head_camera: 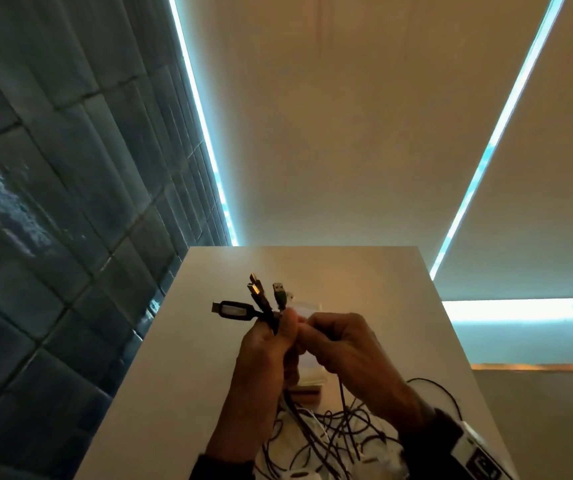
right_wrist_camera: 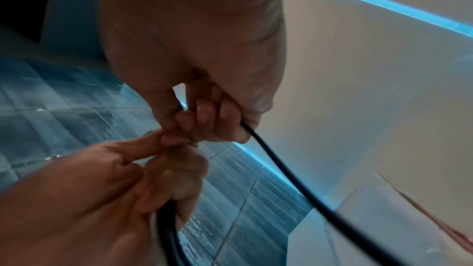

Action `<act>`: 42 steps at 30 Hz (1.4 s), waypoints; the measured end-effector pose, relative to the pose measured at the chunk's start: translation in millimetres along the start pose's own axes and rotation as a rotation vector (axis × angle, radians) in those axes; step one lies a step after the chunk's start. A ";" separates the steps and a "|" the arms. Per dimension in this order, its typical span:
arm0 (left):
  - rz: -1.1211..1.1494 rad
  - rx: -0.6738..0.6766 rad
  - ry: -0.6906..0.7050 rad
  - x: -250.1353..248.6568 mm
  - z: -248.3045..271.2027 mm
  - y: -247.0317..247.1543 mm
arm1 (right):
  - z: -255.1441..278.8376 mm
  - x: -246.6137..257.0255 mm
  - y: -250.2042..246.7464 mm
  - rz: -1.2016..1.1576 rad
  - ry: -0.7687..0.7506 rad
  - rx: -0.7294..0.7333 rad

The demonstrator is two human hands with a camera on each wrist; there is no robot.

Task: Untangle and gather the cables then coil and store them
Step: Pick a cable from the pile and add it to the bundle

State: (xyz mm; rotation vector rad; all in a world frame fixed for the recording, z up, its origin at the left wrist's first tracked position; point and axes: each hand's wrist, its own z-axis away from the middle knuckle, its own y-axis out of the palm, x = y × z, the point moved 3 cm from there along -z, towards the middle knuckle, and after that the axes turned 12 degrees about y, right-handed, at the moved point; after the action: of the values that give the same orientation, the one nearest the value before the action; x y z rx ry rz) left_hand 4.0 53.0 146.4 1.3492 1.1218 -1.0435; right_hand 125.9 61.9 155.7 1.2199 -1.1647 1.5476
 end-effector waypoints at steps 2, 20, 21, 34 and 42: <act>-0.022 -0.040 0.006 -2.4 1.6 0.6 | 4.5 -2.7 0.5 0.054 -0.021 0.041; 0.169 -0.206 0.168 -34.2 2.2 -20.8 | -5.9 -124.5 3.5 0.095 0.241 0.146; 0.177 -0.202 0.177 -36.2 3.1 -21.5 | -7.8 -129.4 1.8 0.121 0.238 0.131; 0.380 -0.140 0.154 -48.5 5.5 -15.1 | 8.9 -121.6 16.7 0.535 0.294 0.389; 0.310 -0.129 0.112 -45.4 2.3 -14.6 | 25.2 -13.1 47.4 -0.153 0.063 0.448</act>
State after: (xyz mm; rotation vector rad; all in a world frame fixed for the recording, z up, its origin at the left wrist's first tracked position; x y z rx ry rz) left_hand -18.6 47.6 188.1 1.4361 1.0031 -0.6670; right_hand 88.3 25.8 137.4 1.4963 -0.6823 1.7692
